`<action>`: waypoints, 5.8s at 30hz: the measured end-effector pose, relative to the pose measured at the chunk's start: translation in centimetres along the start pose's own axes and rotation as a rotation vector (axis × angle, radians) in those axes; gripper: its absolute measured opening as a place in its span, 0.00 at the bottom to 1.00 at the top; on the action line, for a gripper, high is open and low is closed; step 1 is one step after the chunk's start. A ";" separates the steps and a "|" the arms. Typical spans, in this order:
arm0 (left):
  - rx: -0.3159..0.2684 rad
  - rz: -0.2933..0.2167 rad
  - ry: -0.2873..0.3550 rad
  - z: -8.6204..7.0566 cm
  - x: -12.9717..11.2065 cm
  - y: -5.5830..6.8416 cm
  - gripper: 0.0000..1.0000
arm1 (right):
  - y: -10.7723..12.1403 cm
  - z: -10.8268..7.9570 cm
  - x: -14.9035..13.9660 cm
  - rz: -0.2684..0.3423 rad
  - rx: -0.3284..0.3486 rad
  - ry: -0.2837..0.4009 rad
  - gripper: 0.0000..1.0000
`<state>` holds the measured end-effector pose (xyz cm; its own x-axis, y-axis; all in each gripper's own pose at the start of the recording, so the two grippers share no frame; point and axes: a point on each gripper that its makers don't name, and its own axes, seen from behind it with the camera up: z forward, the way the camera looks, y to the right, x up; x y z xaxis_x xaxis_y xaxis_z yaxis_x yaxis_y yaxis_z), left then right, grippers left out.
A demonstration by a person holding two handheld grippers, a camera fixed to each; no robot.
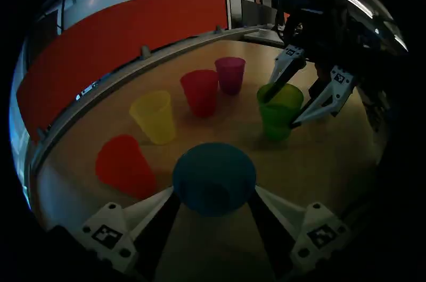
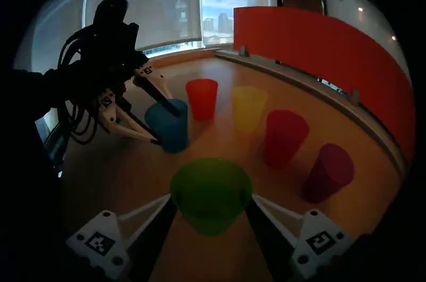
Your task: Pour water
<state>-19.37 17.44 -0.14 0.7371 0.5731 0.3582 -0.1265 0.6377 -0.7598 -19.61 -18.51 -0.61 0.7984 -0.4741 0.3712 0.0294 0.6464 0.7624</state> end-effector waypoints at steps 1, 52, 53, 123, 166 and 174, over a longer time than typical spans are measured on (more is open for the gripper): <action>0.001 -0.001 -0.002 0.0 -0.1 0.0 0.84 | 0.0 0.0 -0.1 0.001 -0.001 0.000 0.87; 0.065 -0.045 -0.041 -4.7 -4.2 0.0 0.84 | 0.0 -6.3 -3.7 0.105 -0.116 0.053 0.96; 0.072 -0.052 -0.038 -5.2 -4.3 0.0 0.84 | 0.0 -6.9 -3.7 0.110 -0.124 0.060 0.96; 0.882 -0.328 0.649 -21.5 0.3 -9.6 0.84 | 12.9 -20.5 2.8 0.269 -0.987 0.683 0.99; 0.857 -0.371 0.653 -17.7 -1.6 -10.6 0.83 | 13.6 -20.3 0.1 0.324 -1.017 0.644 0.99; 0.852 -0.382 0.646 -17.3 -2.1 -11.0 0.84 | 13.4 -20.7 0.2 0.333 -1.014 0.657 0.99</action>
<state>-7.99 0.30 -1.94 0.9976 0.0503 -0.0472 -0.0483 0.9979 0.0441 -6.61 2.41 -1.25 0.9960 -0.0010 -0.0890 -0.0147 0.9843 -0.1761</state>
